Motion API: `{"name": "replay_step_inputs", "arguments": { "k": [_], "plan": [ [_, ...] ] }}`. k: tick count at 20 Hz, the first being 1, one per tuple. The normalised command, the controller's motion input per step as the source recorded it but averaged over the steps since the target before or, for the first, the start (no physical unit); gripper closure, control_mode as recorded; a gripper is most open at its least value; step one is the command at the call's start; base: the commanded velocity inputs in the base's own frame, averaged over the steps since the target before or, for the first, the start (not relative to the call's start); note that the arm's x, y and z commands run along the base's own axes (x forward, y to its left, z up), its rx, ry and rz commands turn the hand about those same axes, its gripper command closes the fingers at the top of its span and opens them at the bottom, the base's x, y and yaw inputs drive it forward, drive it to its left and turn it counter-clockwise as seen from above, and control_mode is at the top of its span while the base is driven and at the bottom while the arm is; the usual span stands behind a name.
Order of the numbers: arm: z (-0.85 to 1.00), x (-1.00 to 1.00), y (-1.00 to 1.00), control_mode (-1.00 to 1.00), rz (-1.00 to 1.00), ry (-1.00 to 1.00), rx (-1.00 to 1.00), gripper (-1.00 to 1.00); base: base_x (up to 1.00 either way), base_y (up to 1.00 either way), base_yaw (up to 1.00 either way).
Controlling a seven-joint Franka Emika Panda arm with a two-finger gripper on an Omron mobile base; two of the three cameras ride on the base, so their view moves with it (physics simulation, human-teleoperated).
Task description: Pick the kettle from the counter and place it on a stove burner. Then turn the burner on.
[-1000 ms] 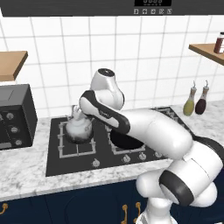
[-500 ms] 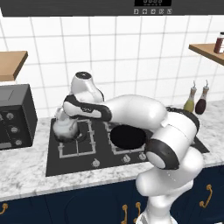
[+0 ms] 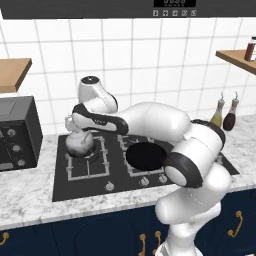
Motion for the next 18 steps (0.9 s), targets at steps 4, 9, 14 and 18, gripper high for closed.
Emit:
{"name": "replay_step_inputs", "arguments": {
  "k": [4, 9, 14, 18],
  "plan": [
    [0.0, 0.0, -0.47, -1.0, -0.09, 0.0, 0.0, 1.0, 0.0, 0.0, 0.0],
    [-0.09, 0.02, -0.26, -1.0, -0.03, -0.01, 0.0, 1.0, 0.0, 0.0, 0.0],
    [-0.22, 0.26, 0.0, -1.0, -0.01, 0.0, -0.01, 1.0, 0.0, 0.0, 0.0],
    [-0.24, 0.35, 0.0, -1.0, 0.0, 0.0, -0.01, 1.0, 0.0, 0.0, 0.0]
  ]
}}
